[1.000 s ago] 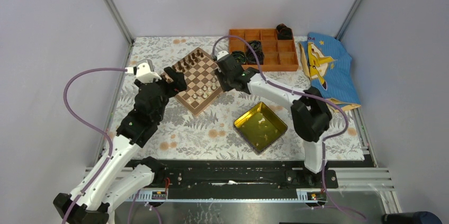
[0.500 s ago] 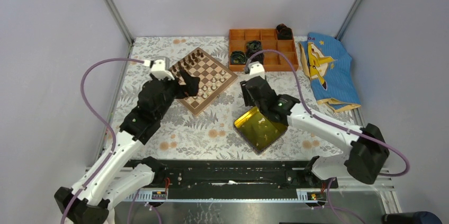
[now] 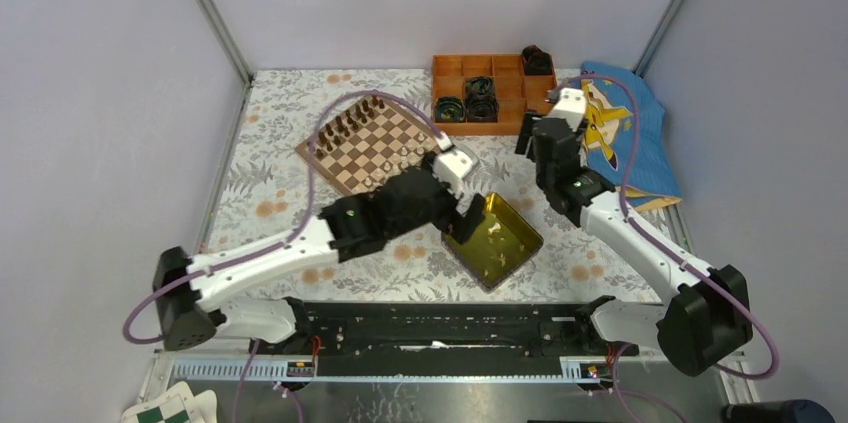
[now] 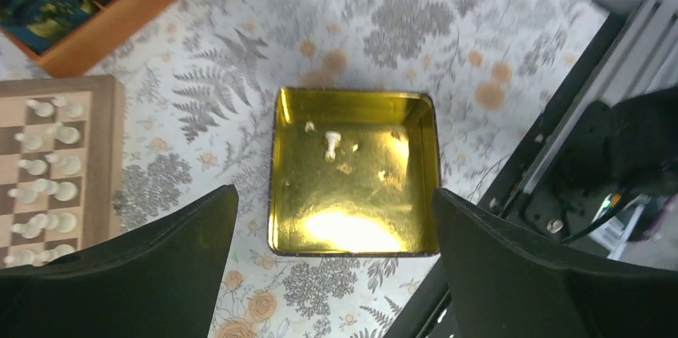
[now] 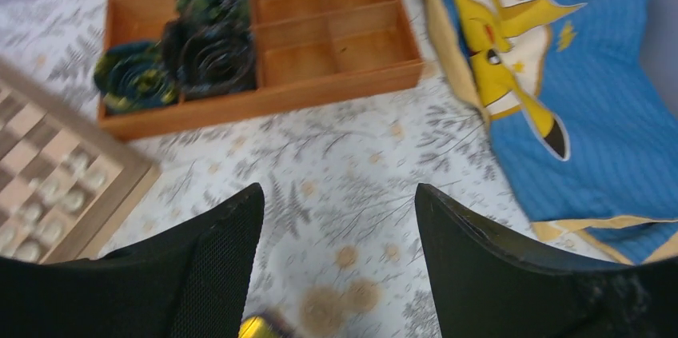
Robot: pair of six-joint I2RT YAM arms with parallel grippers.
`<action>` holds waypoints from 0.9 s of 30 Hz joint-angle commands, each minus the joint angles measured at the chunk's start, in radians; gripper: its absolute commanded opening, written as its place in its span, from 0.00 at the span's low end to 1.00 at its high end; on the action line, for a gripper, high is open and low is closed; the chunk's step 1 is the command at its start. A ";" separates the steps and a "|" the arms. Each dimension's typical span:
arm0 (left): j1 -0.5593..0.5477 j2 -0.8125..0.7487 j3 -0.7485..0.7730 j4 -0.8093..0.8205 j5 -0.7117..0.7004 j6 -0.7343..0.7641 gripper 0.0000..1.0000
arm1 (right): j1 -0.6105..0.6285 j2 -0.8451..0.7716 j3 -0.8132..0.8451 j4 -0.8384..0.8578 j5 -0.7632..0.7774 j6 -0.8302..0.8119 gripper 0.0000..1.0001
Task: Set up the chess pieces on the board
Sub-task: Pick up the chess piece from the storage box.
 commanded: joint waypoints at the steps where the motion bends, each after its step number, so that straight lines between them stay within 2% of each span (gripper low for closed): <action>1: -0.054 0.112 0.028 -0.027 -0.053 0.075 0.98 | -0.154 -0.006 0.030 0.092 -0.087 0.033 0.76; 6: -0.087 0.229 -0.003 0.053 -0.064 0.089 0.96 | -0.269 0.035 0.044 0.142 -0.157 0.088 0.76; 15: -0.098 0.378 -0.067 0.240 -0.027 0.158 0.89 | -0.290 0.046 0.037 0.249 -0.158 0.112 0.76; 21: -0.096 0.474 -0.093 0.395 -0.031 0.187 0.77 | -0.290 0.029 -0.023 0.331 -0.165 0.110 0.75; 25: -0.089 0.527 -0.123 0.512 -0.022 0.218 0.66 | -0.289 0.034 -0.043 0.354 -0.175 0.107 0.75; 27: -0.073 0.547 -0.139 0.566 -0.004 0.215 0.65 | -0.290 0.039 -0.052 0.365 -0.188 0.106 0.75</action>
